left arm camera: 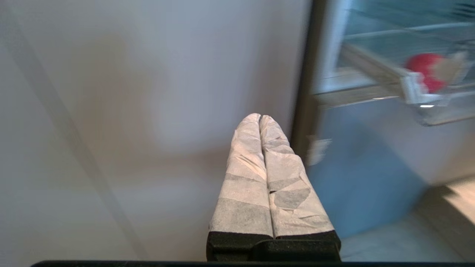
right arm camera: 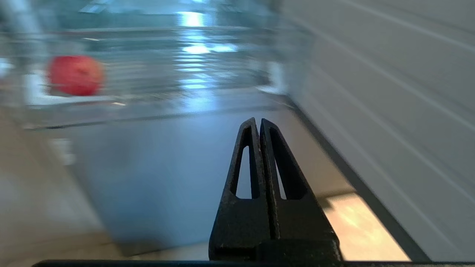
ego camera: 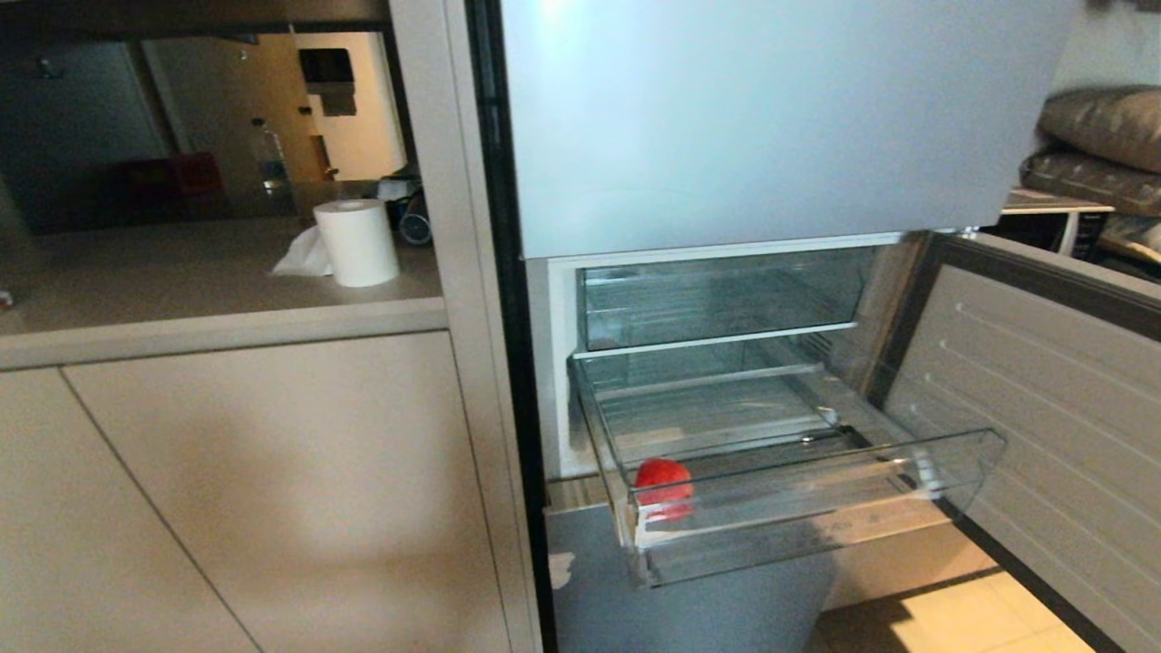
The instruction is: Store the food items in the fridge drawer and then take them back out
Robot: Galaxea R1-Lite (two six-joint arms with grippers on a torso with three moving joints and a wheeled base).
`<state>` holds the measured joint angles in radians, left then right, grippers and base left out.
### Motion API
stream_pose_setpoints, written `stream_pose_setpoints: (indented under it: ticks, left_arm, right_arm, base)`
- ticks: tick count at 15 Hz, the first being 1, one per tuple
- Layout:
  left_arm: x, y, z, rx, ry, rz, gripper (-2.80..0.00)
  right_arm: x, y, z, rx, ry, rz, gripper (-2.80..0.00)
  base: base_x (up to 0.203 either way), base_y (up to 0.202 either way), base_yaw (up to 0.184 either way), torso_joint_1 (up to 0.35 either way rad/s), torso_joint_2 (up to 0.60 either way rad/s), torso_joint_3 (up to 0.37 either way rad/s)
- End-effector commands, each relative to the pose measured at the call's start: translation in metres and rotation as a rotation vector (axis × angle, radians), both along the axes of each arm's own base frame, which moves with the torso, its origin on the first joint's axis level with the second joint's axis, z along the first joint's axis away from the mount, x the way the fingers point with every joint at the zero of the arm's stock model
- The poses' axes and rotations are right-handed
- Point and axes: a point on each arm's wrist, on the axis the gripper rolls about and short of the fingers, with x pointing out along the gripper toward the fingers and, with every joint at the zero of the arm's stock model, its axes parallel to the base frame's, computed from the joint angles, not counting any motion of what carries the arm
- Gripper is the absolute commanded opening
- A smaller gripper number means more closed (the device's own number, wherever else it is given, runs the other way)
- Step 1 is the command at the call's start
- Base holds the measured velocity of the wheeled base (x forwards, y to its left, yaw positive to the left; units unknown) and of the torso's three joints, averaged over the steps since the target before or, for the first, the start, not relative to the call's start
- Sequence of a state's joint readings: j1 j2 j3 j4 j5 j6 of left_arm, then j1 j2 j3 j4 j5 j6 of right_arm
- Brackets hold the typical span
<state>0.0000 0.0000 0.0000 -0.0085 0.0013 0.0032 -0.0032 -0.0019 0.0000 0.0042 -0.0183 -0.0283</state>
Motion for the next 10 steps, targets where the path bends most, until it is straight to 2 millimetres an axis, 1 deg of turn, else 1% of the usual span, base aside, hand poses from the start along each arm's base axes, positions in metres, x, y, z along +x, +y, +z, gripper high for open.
stream_pose_setpoints:
  ticks: [1,8,10]
  left_arm:
    - [0.0002,0.0000,-0.0003,0.000,0.002,0.000,-2.80]
    - [0.0001,0.0000,-0.0004,0.000,0.001,0.000,-2.80]
    - [0.0001,0.0000,-0.0004,0.000,0.001,-0.001,-2.80]
  right_arm:
    - [0.0001,0.0000,0.0000,-0.001,0.002,0.000,-2.80]
    - [0.0001,0.0000,0.0000,-0.001,0.002,0.002,-2.80]
    - [0.0001,0.0001,0.0001,-0.004,0.001,0.006,-2.80]
  base:
    - [0.002,-0.010,0.174,0.002,0.00,0.000]
    - [0.000,-0.009,0.172,0.002,0.00,0.003]
    - [0.001,-0.005,0.109,0.004,0.00,0.003]
